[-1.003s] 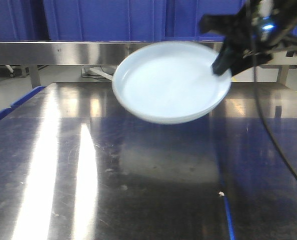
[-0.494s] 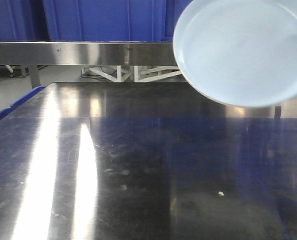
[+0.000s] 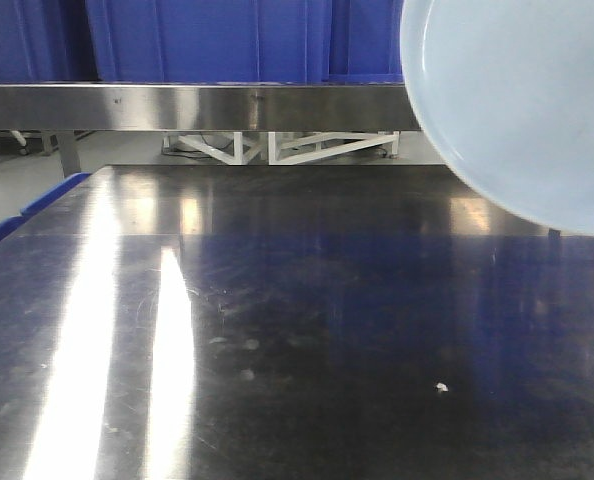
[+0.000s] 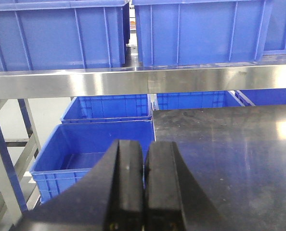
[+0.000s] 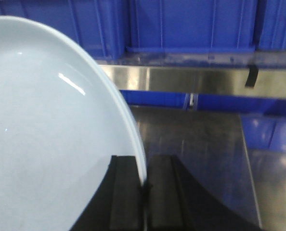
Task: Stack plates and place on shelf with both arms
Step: 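Lift the stacked plates high above the table with the right gripper, then drive the base away from the table, turning while holding the plates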
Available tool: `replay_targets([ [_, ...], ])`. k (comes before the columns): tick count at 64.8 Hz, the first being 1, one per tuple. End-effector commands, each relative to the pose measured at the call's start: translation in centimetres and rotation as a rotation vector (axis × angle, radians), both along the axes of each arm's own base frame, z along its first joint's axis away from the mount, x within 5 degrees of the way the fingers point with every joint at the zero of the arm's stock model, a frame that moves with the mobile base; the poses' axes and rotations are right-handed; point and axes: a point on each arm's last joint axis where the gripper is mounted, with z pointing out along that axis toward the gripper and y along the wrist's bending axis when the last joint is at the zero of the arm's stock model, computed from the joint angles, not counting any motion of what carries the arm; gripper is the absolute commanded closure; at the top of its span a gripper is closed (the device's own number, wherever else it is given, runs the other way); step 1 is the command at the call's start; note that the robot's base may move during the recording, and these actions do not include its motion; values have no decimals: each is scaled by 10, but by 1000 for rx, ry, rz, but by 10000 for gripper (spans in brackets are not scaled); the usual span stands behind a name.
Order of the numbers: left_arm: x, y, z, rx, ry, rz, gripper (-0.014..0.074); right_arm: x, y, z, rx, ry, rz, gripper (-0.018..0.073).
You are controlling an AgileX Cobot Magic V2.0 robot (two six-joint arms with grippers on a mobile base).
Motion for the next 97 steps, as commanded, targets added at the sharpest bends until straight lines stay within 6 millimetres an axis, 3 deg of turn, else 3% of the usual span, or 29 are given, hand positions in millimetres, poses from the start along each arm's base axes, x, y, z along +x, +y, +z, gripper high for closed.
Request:
replay_targets([
  [1, 1, 1, 17, -9, -109, 10, 514, -6, -2, 22, -25, -155, -8, 503],
  [97, 1, 1, 17, -9, -109, 10, 514, -11, -3, 25, -19, -192, -9, 503],
])
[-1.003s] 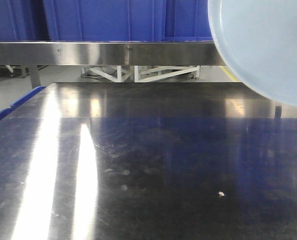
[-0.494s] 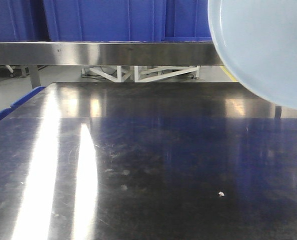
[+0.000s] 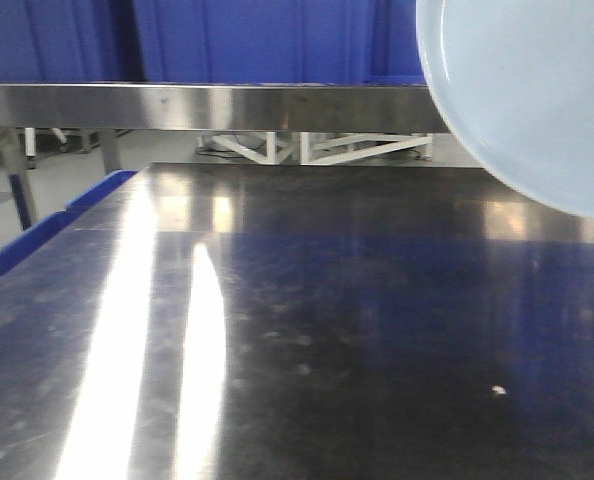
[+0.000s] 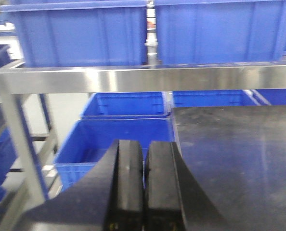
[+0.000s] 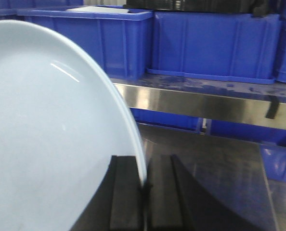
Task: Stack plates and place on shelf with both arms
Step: 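Drive the base away from the table, turning while holding the plates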
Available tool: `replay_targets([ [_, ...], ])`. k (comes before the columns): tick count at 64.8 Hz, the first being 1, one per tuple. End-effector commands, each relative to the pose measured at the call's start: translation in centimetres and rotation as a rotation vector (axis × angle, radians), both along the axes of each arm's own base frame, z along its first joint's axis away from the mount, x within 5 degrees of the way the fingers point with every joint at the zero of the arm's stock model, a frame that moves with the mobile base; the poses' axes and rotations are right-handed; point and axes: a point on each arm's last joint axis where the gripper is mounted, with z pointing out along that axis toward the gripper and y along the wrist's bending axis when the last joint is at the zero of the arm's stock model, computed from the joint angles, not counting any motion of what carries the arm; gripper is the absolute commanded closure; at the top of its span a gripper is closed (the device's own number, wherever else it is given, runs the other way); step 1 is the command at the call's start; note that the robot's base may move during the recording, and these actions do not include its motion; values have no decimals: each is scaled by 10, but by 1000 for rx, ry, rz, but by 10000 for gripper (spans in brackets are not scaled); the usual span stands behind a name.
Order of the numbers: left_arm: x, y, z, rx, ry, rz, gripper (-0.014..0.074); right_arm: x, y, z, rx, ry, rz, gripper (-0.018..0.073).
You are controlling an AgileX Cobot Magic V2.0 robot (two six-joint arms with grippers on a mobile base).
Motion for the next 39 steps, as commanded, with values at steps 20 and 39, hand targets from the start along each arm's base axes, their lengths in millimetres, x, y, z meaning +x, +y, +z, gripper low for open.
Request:
replay_targets([
  [20, 1, 1, 17, -9, -109, 10, 514, -1, -1, 20, 13, -129, -12, 503],
  [39, 1, 1, 17, -9, -109, 10, 514, -1, -1, 20, 13, -129, -12, 503],
])
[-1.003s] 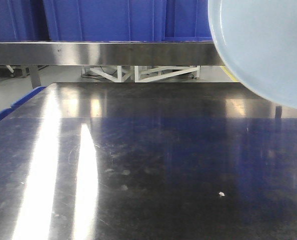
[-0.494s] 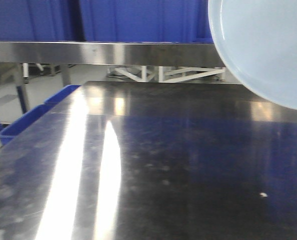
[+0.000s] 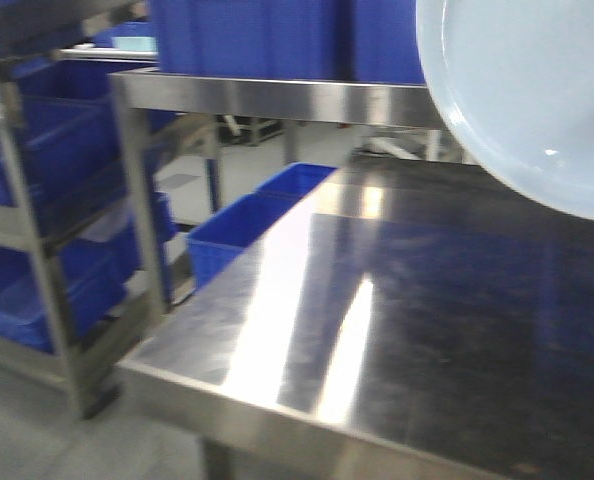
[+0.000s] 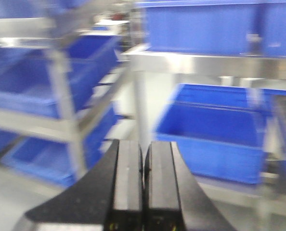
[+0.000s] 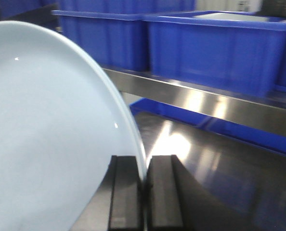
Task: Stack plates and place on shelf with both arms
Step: 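Drive the base away from the table, turning while holding the plates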
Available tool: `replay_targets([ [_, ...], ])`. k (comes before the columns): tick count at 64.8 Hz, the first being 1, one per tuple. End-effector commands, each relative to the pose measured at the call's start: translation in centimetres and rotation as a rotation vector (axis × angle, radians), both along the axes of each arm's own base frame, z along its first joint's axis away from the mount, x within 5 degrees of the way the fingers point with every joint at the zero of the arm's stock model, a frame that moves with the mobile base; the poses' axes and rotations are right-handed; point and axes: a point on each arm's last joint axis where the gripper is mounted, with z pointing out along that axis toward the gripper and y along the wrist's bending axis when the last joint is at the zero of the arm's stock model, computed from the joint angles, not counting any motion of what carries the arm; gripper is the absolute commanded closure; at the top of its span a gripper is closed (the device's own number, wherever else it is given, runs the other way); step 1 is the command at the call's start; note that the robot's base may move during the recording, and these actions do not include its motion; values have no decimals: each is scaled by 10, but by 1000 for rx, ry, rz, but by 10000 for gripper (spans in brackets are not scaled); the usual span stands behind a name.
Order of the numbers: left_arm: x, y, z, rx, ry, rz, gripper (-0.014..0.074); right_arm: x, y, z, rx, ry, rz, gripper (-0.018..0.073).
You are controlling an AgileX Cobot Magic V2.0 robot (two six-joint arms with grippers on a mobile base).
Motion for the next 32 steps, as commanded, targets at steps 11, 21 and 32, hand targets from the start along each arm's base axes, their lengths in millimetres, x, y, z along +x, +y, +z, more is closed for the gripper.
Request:
replay_targets([
  [11, 1, 1, 17, -9, -109, 10, 514, -1, -1, 20, 13, -129, -12, 503],
  [21, 1, 1, 17, -9, -109, 10, 514, -1, -1, 20, 13, -129, -12, 503],
  [32, 1, 1, 17, -9, -109, 10, 514, -1, -1, 20, 13, -129, -12, 503],
])
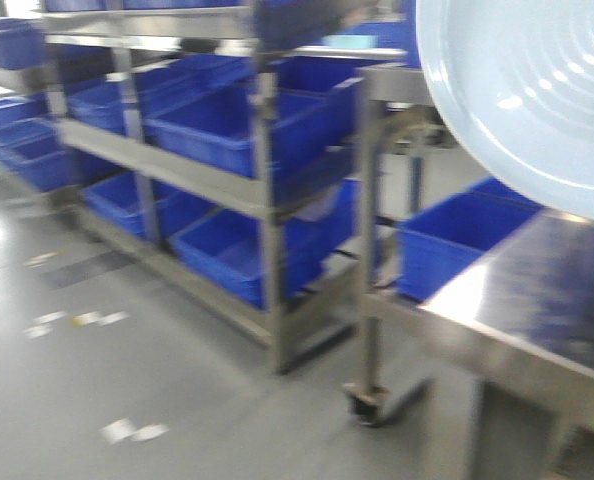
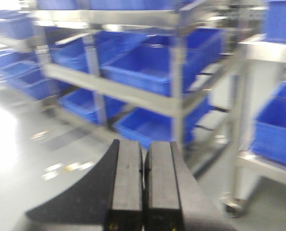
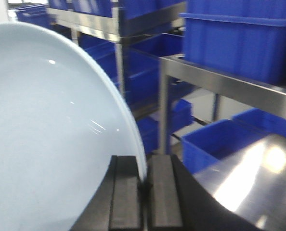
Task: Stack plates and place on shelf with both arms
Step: 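Drive the base away from the table, turning while holding the plates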
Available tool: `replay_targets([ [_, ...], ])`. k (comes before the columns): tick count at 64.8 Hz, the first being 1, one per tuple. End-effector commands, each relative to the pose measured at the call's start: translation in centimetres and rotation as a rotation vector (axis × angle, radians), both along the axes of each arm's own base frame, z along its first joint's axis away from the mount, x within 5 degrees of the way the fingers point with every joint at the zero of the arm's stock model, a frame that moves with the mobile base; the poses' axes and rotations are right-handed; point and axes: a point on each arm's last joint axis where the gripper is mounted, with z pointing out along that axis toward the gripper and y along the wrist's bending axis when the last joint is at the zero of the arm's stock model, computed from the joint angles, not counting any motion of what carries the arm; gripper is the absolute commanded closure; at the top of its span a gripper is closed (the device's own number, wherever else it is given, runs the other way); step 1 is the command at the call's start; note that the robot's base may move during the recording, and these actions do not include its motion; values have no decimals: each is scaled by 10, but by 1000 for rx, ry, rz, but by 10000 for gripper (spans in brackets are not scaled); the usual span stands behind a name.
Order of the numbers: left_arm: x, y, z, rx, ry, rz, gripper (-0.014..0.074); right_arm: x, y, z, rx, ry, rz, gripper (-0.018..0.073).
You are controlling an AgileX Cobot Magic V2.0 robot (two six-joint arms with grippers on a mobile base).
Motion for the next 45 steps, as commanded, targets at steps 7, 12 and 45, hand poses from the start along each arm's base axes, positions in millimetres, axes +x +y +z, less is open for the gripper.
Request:
replay_targets([
  [7, 1, 1, 17, -9, -107, 9, 514, -1, -1, 20, 13, -129, -12, 503],
  [12, 1, 1, 17, -9, -107, 9, 514, -1, -1, 20, 13, -129, -12, 503],
  [45, 1, 1, 17, -9, -107, 9, 514, -1, -1, 20, 13, -129, -12, 503],
])
